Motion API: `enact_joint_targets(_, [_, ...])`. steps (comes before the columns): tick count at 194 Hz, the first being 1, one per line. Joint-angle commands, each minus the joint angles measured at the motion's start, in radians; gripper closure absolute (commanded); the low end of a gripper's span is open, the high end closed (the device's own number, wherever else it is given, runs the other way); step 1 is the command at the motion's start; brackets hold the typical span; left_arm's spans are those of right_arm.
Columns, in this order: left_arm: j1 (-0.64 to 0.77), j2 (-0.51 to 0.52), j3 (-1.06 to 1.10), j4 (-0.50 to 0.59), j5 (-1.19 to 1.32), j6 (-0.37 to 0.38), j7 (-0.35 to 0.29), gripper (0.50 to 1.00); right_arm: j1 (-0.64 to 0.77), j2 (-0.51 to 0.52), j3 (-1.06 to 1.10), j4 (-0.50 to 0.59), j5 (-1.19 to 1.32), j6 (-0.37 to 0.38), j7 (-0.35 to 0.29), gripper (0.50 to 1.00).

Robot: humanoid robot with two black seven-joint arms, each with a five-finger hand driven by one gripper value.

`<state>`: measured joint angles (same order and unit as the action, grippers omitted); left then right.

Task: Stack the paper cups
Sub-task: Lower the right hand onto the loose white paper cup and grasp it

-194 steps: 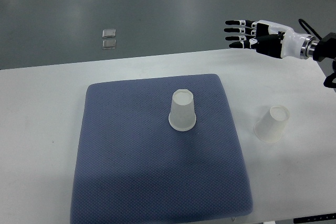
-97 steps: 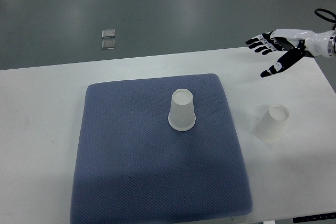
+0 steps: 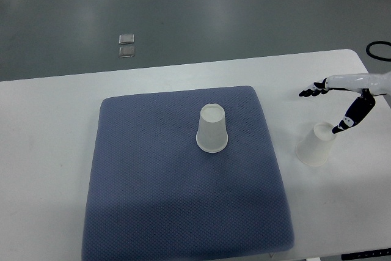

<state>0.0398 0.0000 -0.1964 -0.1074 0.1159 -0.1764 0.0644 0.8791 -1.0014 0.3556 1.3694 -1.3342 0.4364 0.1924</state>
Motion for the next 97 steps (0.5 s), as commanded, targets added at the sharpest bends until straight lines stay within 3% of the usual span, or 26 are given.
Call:
enact_joint_targets(1, [0.0,0.0,0.0,0.0,-0.001,0.0,0.0,0.5,-0.023,0.01,-0.026,0.003,-0.025,-0.048,0.001,0.576])
enact_joint_targets(97, [0.0,0.0,0.0,0.0,0.001,0.0,0.0,0.5,-0.042,0.047,-0.214,-0.043,-0.086,-0.292,-0.001,0.583])
